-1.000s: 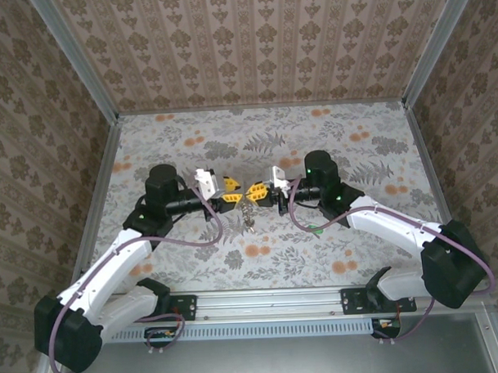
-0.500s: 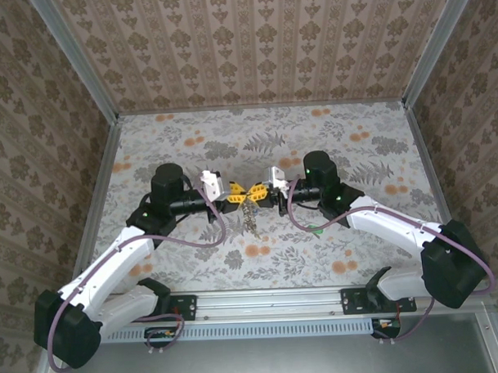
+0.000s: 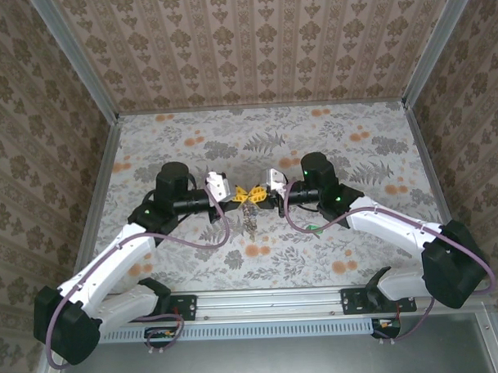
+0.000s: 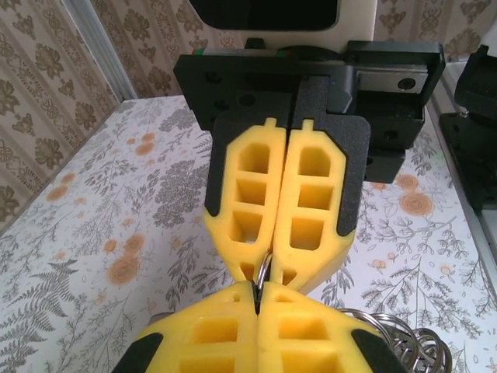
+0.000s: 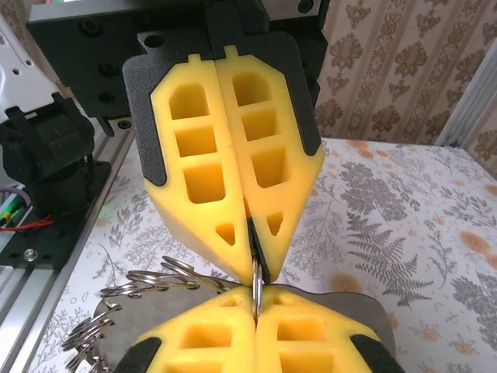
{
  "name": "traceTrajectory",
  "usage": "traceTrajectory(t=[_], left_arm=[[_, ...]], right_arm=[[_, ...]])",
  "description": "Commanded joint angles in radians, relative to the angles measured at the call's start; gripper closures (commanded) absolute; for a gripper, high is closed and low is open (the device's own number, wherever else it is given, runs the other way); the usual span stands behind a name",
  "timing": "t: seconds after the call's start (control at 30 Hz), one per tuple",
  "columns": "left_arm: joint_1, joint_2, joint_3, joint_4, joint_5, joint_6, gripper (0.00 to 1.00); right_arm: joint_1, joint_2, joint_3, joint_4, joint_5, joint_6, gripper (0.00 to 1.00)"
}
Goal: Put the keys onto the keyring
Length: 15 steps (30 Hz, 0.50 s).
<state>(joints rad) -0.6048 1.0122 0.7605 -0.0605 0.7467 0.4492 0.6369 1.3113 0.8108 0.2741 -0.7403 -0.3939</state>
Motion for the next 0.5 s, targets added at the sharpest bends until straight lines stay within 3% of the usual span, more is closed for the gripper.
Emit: traceTrajectory(t=[0.0,0.23,0.47], left_arm=[[-0.032,-0.041,-0.008,0.036,-0.034,0.037,1.0],[-0.035,-0.067,-0.007,-0.038,-0.037,0.115,1.0],[-0.045,-0.054,-0.001,-0.031,-0.037,0.126,1.0]], right_arm=[[0.029,-0.058,0.022,-0.084,0.032,-0.108,0.8],[0.012,-0.107,0.064,-0.313,0.114,-0.241,0.72],[0.013,-0.095,0.106,-0.336,0.118,-0.242,0.71]])
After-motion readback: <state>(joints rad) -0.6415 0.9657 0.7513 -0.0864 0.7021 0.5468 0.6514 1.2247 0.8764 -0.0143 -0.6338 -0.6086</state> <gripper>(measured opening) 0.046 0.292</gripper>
